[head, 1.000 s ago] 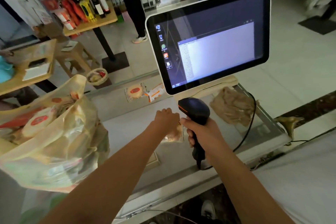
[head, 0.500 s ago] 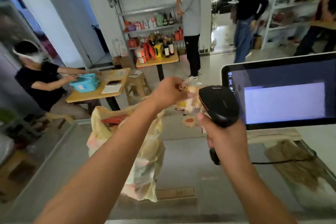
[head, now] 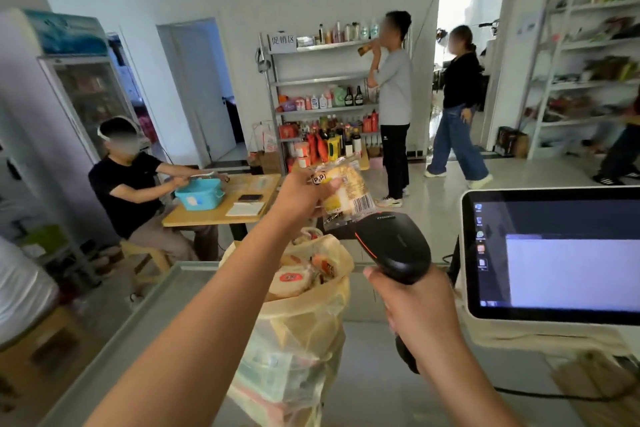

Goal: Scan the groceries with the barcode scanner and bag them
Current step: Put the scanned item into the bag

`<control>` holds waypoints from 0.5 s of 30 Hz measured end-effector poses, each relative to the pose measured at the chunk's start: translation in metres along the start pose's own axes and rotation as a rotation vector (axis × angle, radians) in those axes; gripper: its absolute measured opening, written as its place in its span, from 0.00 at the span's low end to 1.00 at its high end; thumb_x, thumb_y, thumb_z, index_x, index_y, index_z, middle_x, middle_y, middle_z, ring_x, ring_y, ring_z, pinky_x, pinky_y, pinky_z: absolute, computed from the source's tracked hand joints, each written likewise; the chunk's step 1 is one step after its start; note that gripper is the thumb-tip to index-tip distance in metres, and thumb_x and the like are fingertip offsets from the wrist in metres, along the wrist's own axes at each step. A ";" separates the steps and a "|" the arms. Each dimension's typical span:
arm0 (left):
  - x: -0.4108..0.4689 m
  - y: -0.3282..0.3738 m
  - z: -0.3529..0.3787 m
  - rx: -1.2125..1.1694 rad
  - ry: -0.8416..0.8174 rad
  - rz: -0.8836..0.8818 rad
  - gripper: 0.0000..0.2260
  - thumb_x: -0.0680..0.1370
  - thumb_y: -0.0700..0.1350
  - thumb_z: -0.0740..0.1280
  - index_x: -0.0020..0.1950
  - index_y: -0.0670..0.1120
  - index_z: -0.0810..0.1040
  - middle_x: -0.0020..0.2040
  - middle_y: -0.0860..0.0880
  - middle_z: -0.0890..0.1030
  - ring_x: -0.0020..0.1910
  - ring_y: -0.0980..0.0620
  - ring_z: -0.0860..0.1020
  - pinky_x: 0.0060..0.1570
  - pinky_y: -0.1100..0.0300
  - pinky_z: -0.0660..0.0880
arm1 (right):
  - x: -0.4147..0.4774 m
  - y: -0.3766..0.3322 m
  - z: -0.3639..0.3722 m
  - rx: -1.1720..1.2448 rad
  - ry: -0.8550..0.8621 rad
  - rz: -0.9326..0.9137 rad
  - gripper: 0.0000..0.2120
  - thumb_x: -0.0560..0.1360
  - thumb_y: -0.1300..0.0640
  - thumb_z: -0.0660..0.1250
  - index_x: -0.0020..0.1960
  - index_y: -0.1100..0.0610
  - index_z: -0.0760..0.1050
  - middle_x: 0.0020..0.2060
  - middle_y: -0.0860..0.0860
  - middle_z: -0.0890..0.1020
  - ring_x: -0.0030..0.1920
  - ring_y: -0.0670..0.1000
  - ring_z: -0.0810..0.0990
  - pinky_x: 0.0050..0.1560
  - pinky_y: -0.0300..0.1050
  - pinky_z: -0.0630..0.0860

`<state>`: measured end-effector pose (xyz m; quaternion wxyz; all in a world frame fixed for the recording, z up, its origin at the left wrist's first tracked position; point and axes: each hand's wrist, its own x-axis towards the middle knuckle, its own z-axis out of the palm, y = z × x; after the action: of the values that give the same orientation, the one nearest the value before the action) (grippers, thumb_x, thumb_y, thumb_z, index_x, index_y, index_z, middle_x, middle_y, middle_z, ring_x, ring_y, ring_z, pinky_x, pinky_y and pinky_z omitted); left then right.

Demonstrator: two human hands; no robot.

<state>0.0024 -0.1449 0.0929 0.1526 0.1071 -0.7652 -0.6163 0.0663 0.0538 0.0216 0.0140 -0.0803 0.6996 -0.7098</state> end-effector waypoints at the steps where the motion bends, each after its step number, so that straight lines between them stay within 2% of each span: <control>1: 0.000 0.000 -0.001 0.004 -0.003 0.001 0.10 0.77 0.44 0.72 0.56 0.44 0.76 0.52 0.43 0.85 0.50 0.46 0.84 0.45 0.54 0.80 | 0.000 0.001 0.000 -0.009 0.004 0.001 0.12 0.69 0.57 0.75 0.29 0.51 0.76 0.19 0.46 0.73 0.24 0.51 0.71 0.32 0.46 0.69; 5: 0.001 -0.001 -0.003 0.039 0.013 0.005 0.19 0.76 0.46 0.73 0.63 0.41 0.74 0.53 0.44 0.85 0.51 0.45 0.84 0.45 0.52 0.81 | 0.000 0.002 -0.002 -0.051 0.008 -0.006 0.09 0.69 0.55 0.75 0.33 0.54 0.77 0.19 0.47 0.73 0.25 0.53 0.72 0.32 0.46 0.70; 10: 0.001 0.001 -0.006 0.040 0.023 0.007 0.13 0.77 0.44 0.72 0.60 0.43 0.76 0.51 0.46 0.85 0.50 0.46 0.85 0.46 0.53 0.82 | -0.003 -0.001 -0.005 -0.118 0.004 0.004 0.11 0.70 0.53 0.74 0.33 0.56 0.77 0.18 0.48 0.73 0.25 0.52 0.72 0.29 0.43 0.68; 13: 0.001 0.001 -0.006 0.037 0.015 -0.002 0.15 0.77 0.44 0.72 0.62 0.42 0.75 0.51 0.45 0.85 0.48 0.48 0.85 0.38 0.59 0.80 | -0.004 -0.002 -0.005 -0.130 -0.012 0.014 0.10 0.70 0.54 0.74 0.34 0.57 0.77 0.20 0.49 0.73 0.26 0.53 0.72 0.29 0.44 0.69; 15: 0.002 0.000 -0.006 0.047 0.018 -0.012 0.18 0.77 0.44 0.72 0.64 0.41 0.74 0.52 0.45 0.85 0.48 0.49 0.85 0.36 0.62 0.79 | -0.004 -0.003 -0.005 -0.141 -0.017 0.009 0.10 0.70 0.54 0.74 0.34 0.57 0.77 0.20 0.49 0.73 0.26 0.53 0.72 0.31 0.46 0.70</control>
<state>0.0028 -0.1510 0.0944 0.1534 0.1209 -0.7773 -0.5980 0.0703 0.0592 0.0237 0.0175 -0.0837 0.7483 -0.6579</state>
